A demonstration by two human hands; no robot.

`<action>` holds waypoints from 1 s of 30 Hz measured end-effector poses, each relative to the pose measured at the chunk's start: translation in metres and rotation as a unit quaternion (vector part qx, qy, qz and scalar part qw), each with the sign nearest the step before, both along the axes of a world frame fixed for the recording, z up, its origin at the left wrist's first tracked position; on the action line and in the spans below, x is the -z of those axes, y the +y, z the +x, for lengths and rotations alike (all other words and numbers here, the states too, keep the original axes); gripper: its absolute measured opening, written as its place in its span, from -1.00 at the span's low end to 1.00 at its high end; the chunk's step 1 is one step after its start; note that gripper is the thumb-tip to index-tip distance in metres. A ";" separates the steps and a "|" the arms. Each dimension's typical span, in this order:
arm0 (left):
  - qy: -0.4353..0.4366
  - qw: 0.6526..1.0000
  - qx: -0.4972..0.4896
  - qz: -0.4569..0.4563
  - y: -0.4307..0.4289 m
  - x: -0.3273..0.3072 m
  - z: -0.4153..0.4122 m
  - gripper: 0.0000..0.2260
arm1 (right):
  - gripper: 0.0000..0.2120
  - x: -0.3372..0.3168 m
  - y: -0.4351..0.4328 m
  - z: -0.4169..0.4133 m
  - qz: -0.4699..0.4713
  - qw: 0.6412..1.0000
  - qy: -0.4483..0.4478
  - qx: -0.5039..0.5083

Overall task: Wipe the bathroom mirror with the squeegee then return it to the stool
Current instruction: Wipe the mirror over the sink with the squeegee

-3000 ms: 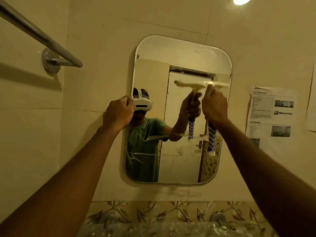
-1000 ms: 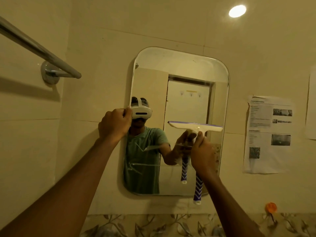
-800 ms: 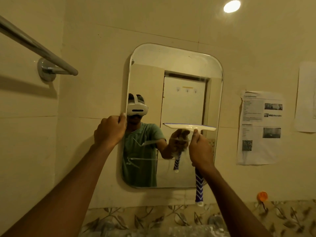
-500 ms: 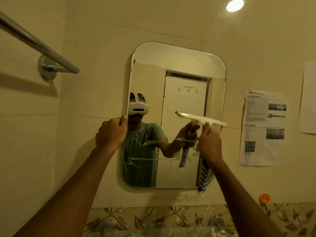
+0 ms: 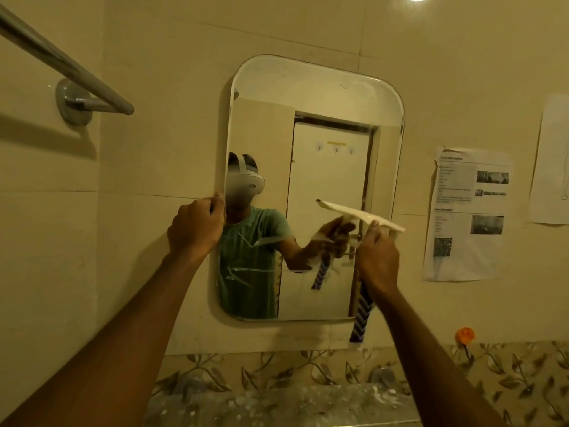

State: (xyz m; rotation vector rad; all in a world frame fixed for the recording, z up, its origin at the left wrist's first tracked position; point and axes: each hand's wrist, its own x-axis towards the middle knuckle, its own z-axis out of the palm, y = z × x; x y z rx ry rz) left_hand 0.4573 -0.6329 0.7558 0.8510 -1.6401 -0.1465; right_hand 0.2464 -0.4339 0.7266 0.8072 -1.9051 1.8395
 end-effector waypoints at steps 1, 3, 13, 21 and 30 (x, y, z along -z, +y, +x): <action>0.000 1.000 0.000 0.001 0.000 0.001 0.000 -0.54 | -0.62 -0.005 0.001 -0.003 -0.005 1.000 -0.005 0.006; 0.005 1.000 0.003 0.001 0.000 0.002 -0.001 -0.51 | -0.61 0.008 -0.002 -0.003 0.004 1.000 -0.019 0.013; 0.007 1.000 0.008 -0.004 0.003 0.010 0.000 -0.50 | -0.62 0.074 -0.005 0.028 0.028 0.996 -0.080 -0.033; -0.014 1.000 0.008 -0.015 0.002 0.033 0.001 -0.52 | -0.59 0.071 -0.021 0.023 -0.009 0.997 -0.078 -0.008; -0.043 0.999 -0.006 -0.015 0.001 0.029 0.005 -0.51 | -0.57 0.081 -0.019 0.048 0.005 0.998 -0.057 -0.026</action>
